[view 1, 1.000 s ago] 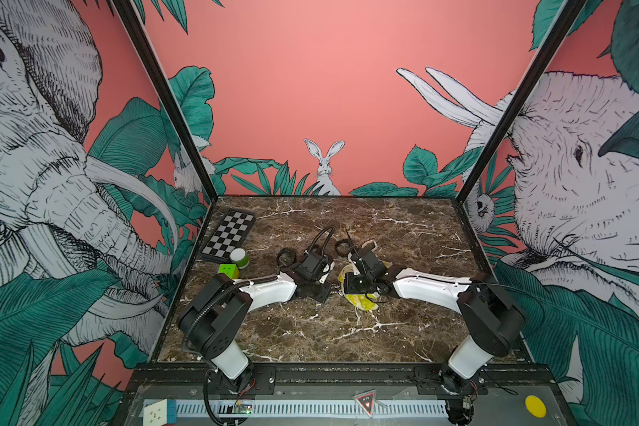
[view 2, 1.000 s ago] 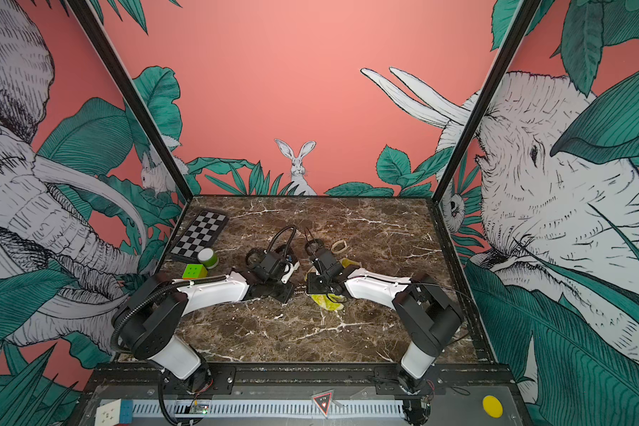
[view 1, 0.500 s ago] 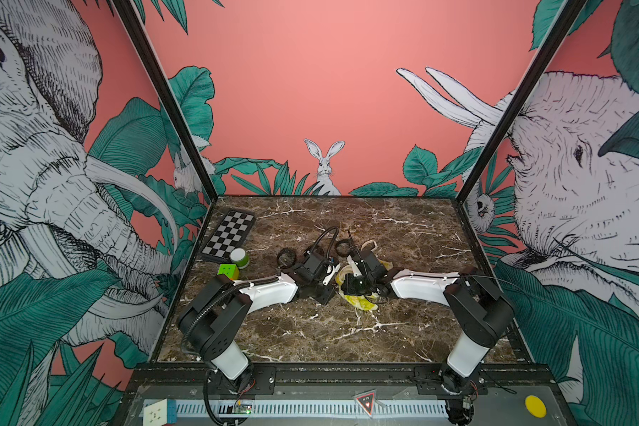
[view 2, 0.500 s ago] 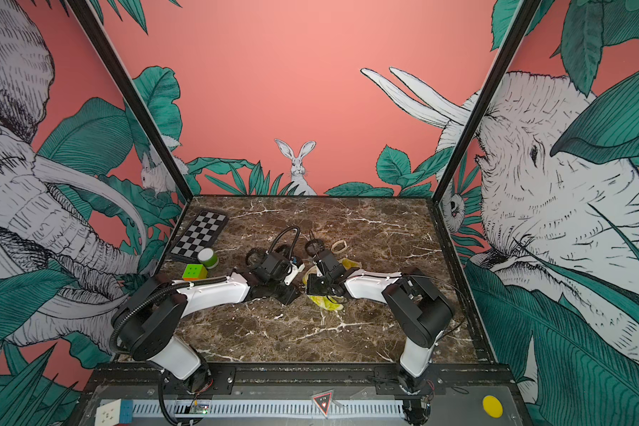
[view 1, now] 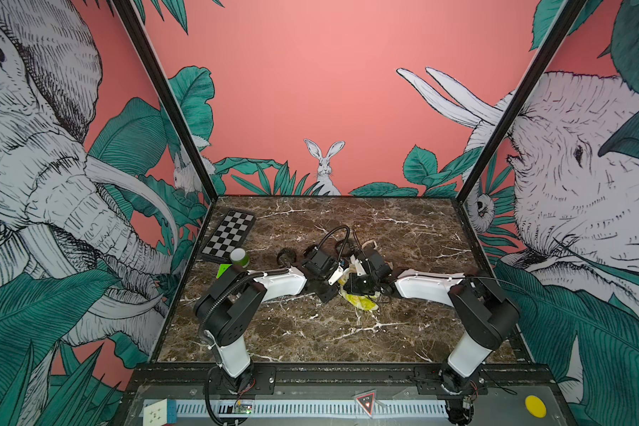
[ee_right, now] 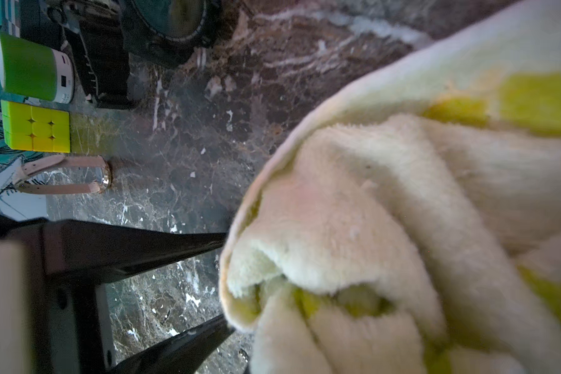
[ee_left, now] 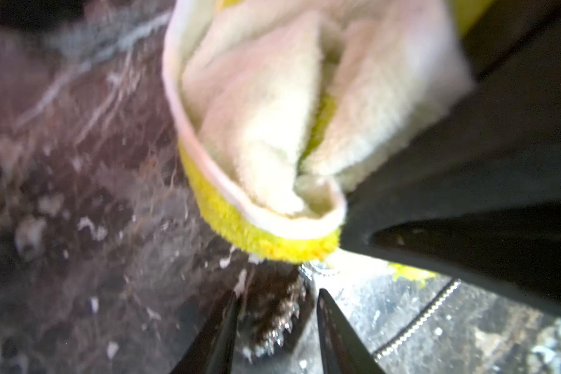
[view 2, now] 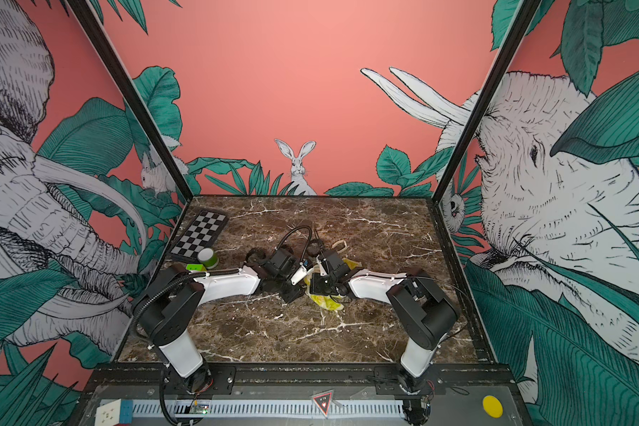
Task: Wipe the watch dial
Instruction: Hold the watch at the center of the board.
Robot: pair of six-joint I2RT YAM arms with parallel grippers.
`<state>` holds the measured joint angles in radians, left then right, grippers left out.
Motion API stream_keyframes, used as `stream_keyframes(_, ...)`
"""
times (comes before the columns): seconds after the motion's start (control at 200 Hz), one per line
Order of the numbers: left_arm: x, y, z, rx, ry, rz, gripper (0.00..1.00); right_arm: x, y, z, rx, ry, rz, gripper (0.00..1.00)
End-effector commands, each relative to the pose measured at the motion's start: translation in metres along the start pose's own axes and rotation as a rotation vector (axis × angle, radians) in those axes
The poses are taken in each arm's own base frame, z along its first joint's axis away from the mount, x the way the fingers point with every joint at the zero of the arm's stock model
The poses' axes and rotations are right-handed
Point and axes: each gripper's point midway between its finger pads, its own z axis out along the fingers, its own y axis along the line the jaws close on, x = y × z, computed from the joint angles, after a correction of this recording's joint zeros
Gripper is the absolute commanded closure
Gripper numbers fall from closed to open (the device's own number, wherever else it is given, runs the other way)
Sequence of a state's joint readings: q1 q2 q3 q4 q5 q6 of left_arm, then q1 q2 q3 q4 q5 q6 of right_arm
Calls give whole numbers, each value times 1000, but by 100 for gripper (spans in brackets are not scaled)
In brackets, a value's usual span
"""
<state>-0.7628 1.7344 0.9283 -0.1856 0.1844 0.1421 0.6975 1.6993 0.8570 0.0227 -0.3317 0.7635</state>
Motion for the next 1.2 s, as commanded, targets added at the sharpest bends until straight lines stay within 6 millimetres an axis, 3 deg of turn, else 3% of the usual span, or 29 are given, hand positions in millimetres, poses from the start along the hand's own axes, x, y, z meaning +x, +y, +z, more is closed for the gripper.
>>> stream_keyframes(0.0, 8, -6, 1, 32, 40, 40, 58, -2, -2, -9, 2, -10, 0, 100)
stream_keyframes(0.28, 27, -10, 2, 45, 91, -9, 72, -6, 3, -10, -23, -8, -1, 100)
stream_keyframes(0.36, 30, -11, 2, 51, 95, -22, 81, -6, 5, -9, -33, -2, -1, 100)
stream_keyframes(0.495, 37, -14, 4, 68, 125, -31, 88, -2, 14, -4, -41, 13, -16, 100)
stream_keyframes(0.795, 45, -15, 3, 66, 147, -56, 88, -1, 16, 12, -44, 24, -4, 100)
stream_keyframes(1.015, 48, -16, 4, 71, 157, -81, 91, 3, -1, 22, 20, 34, 13, 100)
stream_keyframes(1.195, 56, -18, 6, 74, 184, -96, 97, 2, -18, 15, 95, 1, 29, 100)
